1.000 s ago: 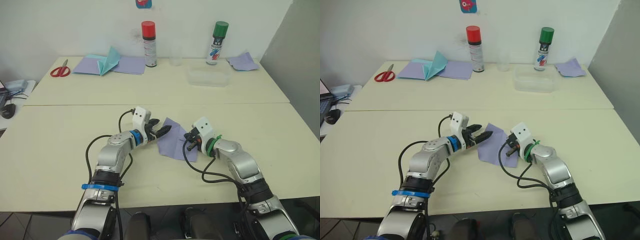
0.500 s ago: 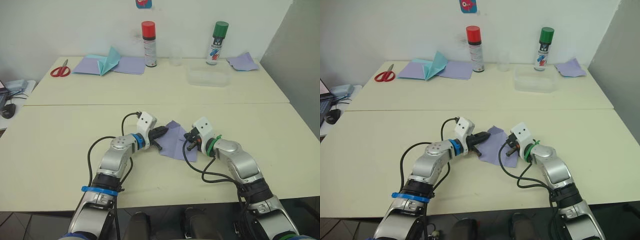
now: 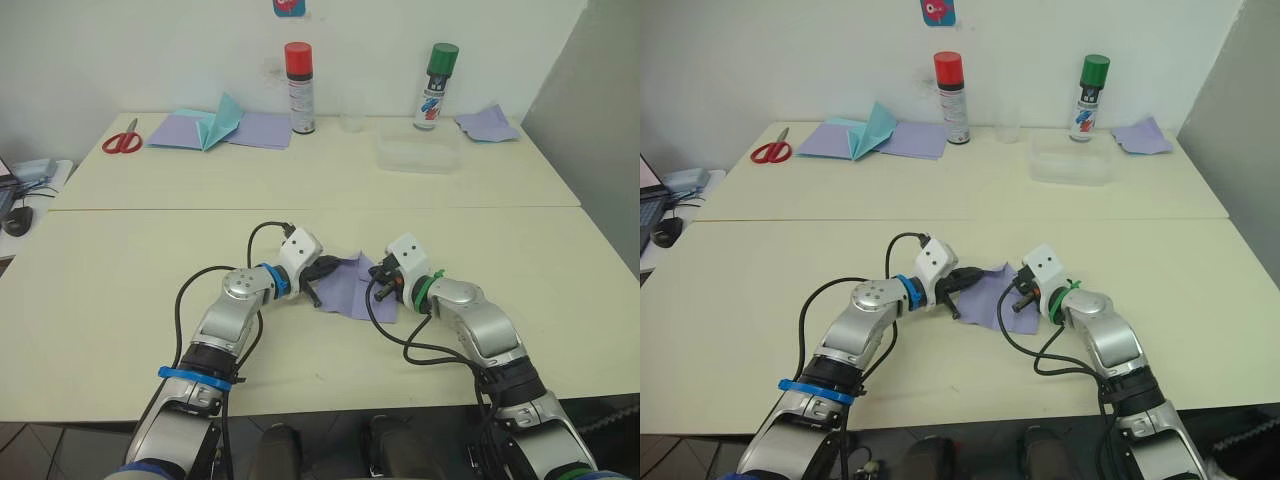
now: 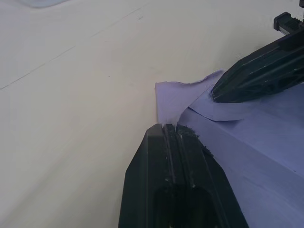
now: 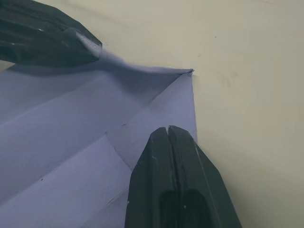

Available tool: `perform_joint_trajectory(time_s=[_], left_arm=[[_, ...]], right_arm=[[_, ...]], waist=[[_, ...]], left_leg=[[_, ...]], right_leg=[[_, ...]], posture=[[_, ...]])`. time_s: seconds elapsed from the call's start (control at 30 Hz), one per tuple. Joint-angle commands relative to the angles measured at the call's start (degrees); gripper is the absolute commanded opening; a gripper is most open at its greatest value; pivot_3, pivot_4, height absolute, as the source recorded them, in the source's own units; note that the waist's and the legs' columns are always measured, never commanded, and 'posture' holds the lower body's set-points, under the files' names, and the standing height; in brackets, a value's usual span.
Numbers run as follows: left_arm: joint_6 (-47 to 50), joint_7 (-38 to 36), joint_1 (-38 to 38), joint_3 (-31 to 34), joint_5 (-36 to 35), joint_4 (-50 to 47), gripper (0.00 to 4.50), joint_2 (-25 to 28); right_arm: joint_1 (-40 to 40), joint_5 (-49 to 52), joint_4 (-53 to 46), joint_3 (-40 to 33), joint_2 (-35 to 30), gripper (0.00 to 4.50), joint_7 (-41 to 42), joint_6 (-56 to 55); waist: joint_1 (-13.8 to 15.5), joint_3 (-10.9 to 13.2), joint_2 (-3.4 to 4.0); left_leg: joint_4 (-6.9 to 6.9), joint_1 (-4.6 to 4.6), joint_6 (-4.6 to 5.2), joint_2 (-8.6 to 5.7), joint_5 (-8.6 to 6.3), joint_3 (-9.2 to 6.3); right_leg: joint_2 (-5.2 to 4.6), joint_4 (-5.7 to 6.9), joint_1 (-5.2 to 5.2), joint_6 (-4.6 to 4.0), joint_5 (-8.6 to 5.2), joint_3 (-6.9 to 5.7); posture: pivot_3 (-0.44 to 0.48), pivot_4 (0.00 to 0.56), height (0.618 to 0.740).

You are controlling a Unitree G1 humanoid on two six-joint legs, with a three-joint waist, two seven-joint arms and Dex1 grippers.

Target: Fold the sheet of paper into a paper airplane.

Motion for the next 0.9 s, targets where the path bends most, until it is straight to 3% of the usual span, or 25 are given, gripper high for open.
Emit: perform_joint_trajectory(time_s=[0.03, 0.4, 0.9], left_arm=[[-3.4, -1.1, -1.5, -3.3, 3.7, -0.1, 0.17, 0.8], [-11.2, -1.9, -4.5, -9.2, 13.6, 4.6, 0.17, 3.9], [-11.3, -2.0, -4.6, -8.4, 14.1, 5.8, 0.17, 3.3]], right_arm=[[0.1, 0.3, 0.2, 0.7, 0.5, 0.0, 0.4, 1.2], [-0.4, 0.2, 0.5, 0.6, 0.8, 0.0, 0.4, 0.9], [-5.3, 1.0, 4.2, -3.0, 5.2, 0.0, -1.1, -2.1]], waist=[[0.0, 0.0, 0.0], [0.1, 0.0, 0.0], [0.6, 0.0, 0.04]], left_leg=[[0.0, 0.0, 0.0, 0.0, 0.0, 0.0], [0.0, 0.0, 0.0, 0.01, 0.0, 0.0], [0.0, -0.04, 0.0, 0.01, 0.0, 0.01]], right_leg=[[0.0, 0.0, 0.0, 0.0, 0.0, 0.0], [0.0, 0.0, 0.0, 0.0, 0.0, -0.02], [-0.02, 0.0, -0.03, 0.0, 0.0, -0.02]], posture=[[0.0, 0.15, 0.74], [0.0, 0.15, 0.74], [0.0, 0.15, 0.74]])
